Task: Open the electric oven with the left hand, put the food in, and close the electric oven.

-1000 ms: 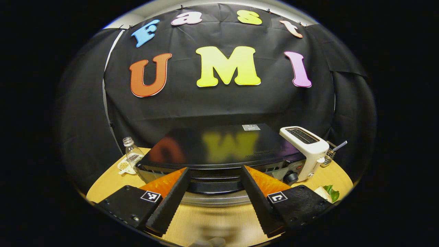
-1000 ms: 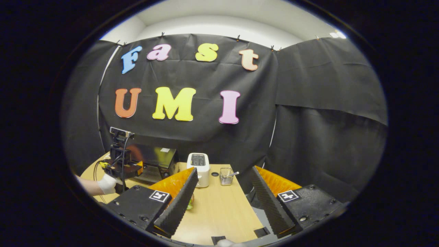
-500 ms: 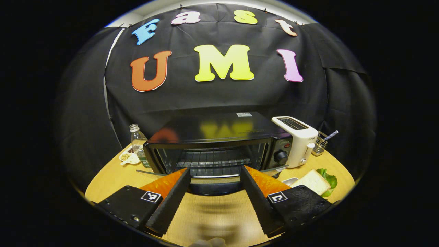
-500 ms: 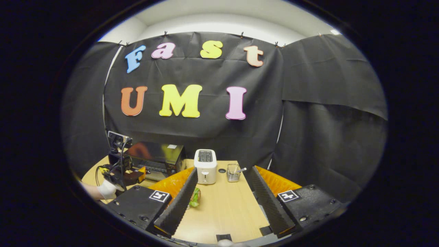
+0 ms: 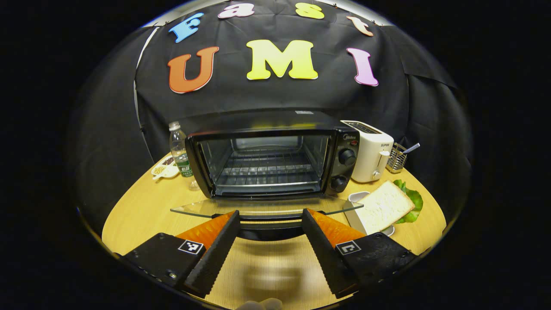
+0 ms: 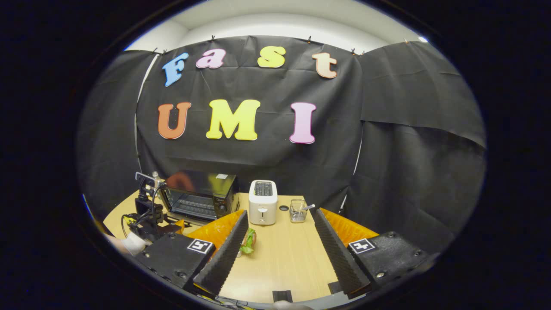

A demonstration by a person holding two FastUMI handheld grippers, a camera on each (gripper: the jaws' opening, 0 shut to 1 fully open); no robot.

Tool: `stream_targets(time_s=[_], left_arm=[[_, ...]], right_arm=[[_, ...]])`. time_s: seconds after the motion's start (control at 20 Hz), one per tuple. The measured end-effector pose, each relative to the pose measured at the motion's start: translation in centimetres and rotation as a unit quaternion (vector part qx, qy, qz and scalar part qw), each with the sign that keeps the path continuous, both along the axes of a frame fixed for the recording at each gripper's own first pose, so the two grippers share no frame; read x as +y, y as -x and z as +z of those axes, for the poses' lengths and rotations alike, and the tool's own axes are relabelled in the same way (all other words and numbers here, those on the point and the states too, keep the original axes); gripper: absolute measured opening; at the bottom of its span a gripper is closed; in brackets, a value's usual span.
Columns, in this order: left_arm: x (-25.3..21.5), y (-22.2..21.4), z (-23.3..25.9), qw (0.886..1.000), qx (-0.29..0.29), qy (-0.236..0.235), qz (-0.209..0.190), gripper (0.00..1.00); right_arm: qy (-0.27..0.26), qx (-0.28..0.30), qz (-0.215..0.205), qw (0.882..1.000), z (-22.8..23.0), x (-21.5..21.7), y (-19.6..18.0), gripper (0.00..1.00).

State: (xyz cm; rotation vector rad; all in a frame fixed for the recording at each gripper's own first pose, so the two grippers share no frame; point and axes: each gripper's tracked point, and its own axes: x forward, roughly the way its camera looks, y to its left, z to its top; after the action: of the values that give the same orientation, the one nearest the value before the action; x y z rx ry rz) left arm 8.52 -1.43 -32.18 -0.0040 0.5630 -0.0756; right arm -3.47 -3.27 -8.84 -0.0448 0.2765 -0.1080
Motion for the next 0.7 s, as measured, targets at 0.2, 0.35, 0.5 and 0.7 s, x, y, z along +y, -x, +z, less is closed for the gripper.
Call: stream_targets(time_s=[0.2, 0.35, 0.5, 0.7], left_arm=[[-0.1, 0.9, -1.5, 1.000, 0.020, -0.002, -0.002, 0.97], [-0.1, 1.3, -2.2, 0.999, 0.035, -0.004, -0.003, 0.97], [-0.3, 1.7, -3.2, 0.998, 0.056, -0.012, -0.010, 0.95], [-0.5, 2.6, -5.7, 0.995, 0.096, -0.008, -0.011, 0.94]], right_arm=[[0.003, 0.007, -0.001, 1.000, -0.6, -0.2, 0.4, 1.00], [0.001, 0.010, 0.000, 1.000, -1.0, -0.4, 0.5, 1.00], [0.004, 0.015, -0.009, 1.000, -1.5, -1.3, 0.7, 1.00], [0.005, 0.020, -0.015, 1.000, -1.9, -1.8, 0.8, 1.00]])
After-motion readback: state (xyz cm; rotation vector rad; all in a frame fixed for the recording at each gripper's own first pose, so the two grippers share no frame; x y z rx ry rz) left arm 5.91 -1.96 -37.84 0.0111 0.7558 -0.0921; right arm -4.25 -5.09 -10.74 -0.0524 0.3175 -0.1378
